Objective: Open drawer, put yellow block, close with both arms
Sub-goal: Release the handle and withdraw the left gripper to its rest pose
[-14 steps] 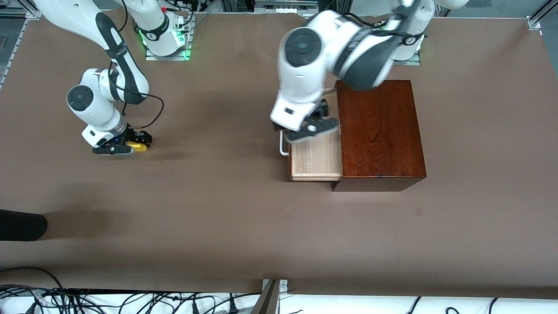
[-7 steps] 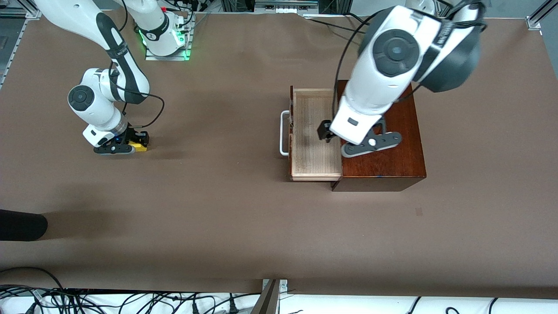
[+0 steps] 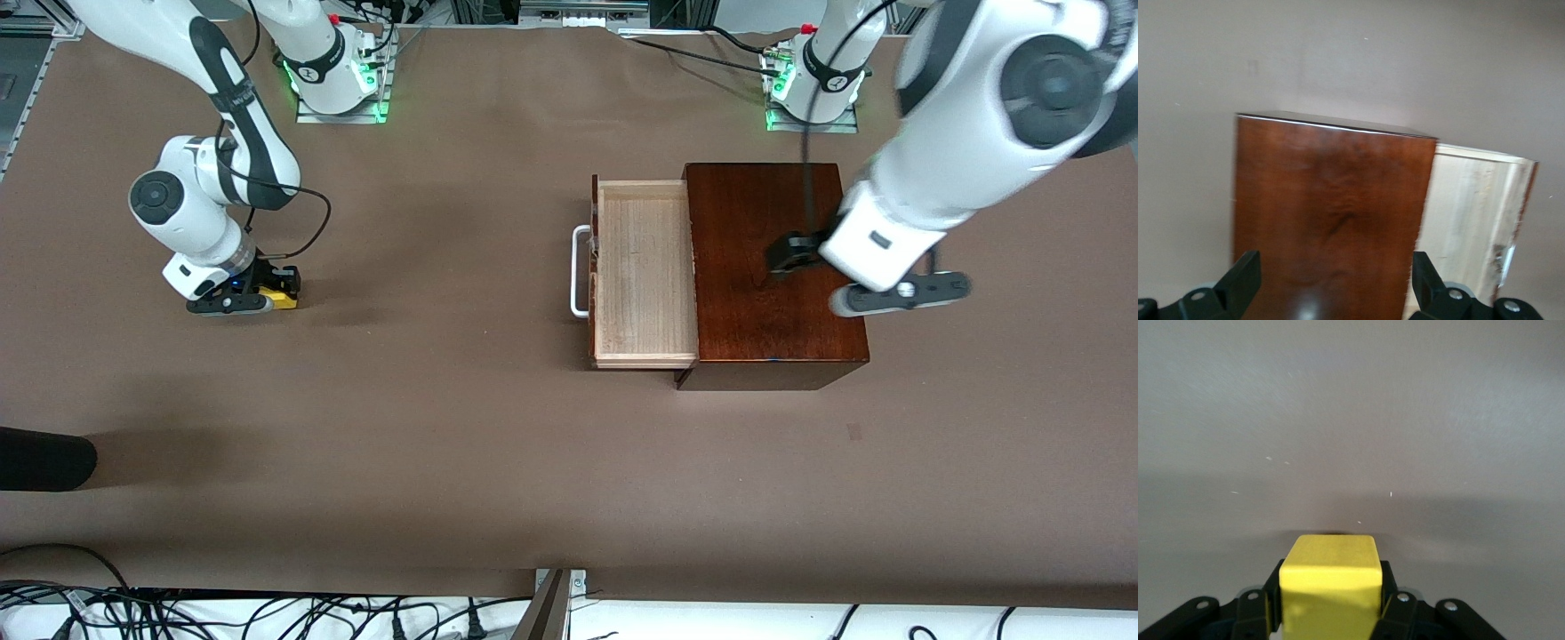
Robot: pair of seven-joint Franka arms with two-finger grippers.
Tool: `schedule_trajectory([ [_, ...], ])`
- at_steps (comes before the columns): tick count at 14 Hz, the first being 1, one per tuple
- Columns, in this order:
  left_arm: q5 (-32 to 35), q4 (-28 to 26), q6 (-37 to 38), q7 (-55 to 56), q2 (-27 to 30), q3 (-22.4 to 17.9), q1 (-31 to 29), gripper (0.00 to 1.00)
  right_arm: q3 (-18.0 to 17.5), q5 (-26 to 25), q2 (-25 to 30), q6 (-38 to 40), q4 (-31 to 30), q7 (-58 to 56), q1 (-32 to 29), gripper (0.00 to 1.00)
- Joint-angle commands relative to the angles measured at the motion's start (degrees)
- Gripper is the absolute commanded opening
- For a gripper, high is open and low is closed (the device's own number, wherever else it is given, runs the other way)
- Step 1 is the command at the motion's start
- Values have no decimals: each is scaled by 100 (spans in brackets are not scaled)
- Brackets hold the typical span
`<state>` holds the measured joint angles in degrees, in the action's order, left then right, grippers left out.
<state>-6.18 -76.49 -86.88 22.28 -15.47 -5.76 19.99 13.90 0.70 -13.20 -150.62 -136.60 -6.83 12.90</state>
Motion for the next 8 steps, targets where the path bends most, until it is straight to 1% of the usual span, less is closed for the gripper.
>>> schedule_trajectory([
  [1, -94, -384, 135, -776, 377, 75, -547, 100, -115, -44, 598, 900, 395, -90, -7, 18],
  [2, -41, -393, 153, -961, 404, 75, -679, 100, -177, -53, 660, 1207, 650, -90, -7, 18],
  [4, 29, -393, 206, -1278, 439, 49, -881, 100, -282, -44, 661, 2137, 1387, -64, 2, 18],
  [6, 493, -445, 197, -1480, 579, 66, -917, 100, -449, -44, 609, 3025, 2160, -46, 2, 18],
  [8, 644, -585, 171, -1586, 755, 75, -1048, 100, -651, -26, 582, 3511, 2680, 41, 11, 18],
])
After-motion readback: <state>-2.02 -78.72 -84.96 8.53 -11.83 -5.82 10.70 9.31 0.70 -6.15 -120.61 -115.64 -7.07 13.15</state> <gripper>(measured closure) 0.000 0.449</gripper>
